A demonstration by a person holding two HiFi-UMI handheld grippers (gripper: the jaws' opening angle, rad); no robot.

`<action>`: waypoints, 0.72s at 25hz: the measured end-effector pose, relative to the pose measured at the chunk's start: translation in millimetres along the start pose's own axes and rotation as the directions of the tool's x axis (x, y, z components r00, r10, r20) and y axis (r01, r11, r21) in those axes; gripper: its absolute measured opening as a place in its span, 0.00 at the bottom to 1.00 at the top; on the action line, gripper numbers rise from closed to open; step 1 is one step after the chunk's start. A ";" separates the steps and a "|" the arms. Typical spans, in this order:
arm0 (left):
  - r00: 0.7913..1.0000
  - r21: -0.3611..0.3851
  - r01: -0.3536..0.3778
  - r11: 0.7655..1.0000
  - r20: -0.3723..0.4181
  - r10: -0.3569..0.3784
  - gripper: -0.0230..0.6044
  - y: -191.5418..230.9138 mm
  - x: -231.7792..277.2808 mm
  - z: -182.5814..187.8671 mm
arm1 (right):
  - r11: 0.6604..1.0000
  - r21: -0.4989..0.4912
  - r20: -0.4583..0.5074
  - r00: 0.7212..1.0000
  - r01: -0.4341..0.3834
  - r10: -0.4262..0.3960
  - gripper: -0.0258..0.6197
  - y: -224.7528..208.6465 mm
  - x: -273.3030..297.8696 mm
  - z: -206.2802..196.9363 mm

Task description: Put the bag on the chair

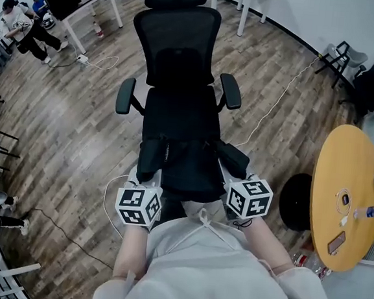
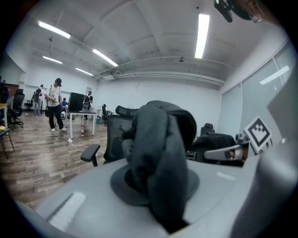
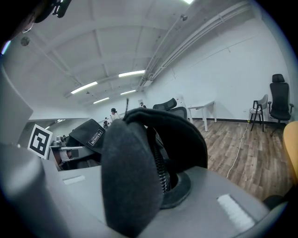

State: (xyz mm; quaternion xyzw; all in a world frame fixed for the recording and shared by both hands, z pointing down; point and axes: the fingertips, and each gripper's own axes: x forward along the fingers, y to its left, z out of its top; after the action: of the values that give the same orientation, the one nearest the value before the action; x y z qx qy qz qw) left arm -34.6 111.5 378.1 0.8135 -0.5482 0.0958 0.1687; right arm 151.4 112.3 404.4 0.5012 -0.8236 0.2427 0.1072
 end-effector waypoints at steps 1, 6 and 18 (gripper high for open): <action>1.000 0.000 0.013 1.000 -0.002 -0.013 0.08 10.9 10.4 6.1 | 1.000 0.004 0.001 1.000 0.012 -0.012 0.09 0.6 12.6 7.1; 0.997 0.008 0.075 0.997 -0.025 -0.075 0.08 74.1 63.5 38.0 | 0.997 0.032 0.001 0.997 0.073 -0.073 0.09 9.4 85.2 42.3; 0.985 -0.003 0.147 0.989 -0.089 -0.147 0.08 187.7 177.8 73.2 | 0.984 0.089 -0.024 0.988 0.151 -0.149 0.09 5.5 230.1 86.9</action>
State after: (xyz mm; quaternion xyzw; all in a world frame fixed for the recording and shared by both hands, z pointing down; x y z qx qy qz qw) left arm -142.6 -133.3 402.8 0.8469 -0.4785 0.1202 0.1984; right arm 43.2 -107.7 424.8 0.5641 -0.7706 0.2756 0.1096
